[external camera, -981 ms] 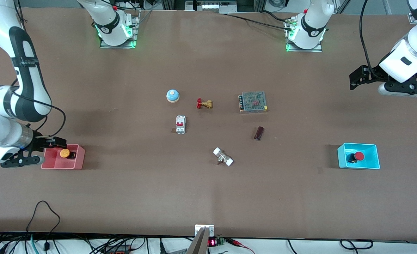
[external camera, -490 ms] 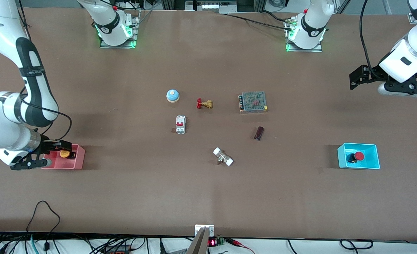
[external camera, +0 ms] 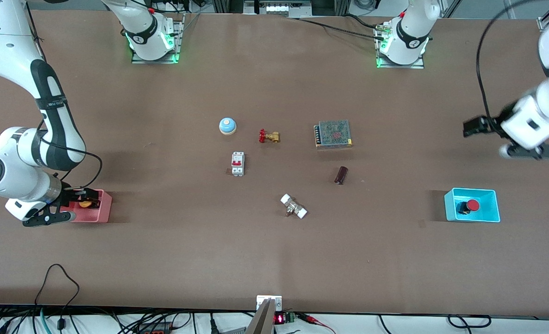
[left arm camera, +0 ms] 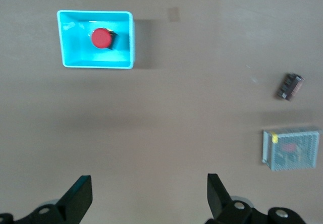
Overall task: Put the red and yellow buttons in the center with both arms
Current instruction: 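Grasp the yellow button with the right gripper while the left gripper reaches the cyan tray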
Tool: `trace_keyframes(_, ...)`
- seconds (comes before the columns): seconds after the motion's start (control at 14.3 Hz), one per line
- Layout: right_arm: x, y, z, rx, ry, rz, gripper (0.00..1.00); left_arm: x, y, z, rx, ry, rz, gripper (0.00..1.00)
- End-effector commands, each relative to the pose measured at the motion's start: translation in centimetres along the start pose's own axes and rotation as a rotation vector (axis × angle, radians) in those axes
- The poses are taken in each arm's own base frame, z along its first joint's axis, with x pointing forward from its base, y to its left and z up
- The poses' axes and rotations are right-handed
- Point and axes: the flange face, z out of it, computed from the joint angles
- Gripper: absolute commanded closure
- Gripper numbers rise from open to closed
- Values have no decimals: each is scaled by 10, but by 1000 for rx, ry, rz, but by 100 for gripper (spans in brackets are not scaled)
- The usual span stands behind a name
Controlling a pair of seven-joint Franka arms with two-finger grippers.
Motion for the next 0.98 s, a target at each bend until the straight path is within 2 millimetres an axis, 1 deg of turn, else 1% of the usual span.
trace_keyframes(0.0,-1,2,2,-3,8,-19,0,51,-28,28,-17,-36,-23,0)
trace_keyframes(0.07,-1,1,5,-2,3,-19,2,66,-34,41,-21,-45,-1,0)
trace_keyframes(0.14,-2,1,6,-1,2,-19,8,81,-44,61,-32,-65,27,0)
trace_keyframes(0.21,-2,1,6,-1,2,-19,13,93,-57,77,-38,-54,39,0)
trace_keyframes(0.28,-2,1,6,-2,2,-20,16,103,-73,86,-30,-7,56,0)
trace_keyframes(0.35,-2,1,6,-2,2,-20,16,112,-78,97,-4,31,88,0)
trace_keyframes(0.42,-2,1,6,-2,2,-20,16,120,-85,113,24,50,119,0)
trace_keyframes(0.49,-2,1,7,-2,0,-21,17,128,-98,129,35,69,119,0)
trace_keyframes(0.56,-2,1,7,-2,0,-21,20,133,-105,147,29,72,109,0)
trace_keyframes(0.63,-2,1,7,-2,0,-21,24,139,-106,163,23,75,108,0)
trace_keyframes(0.77,-2,1,7,-1,-1,-21,37,147,-104,186,25,91,111,0)
trace_keyframes(0.91,-2,0,7,-1,-1,-22,49,148,-106,209,26,117,111,0)
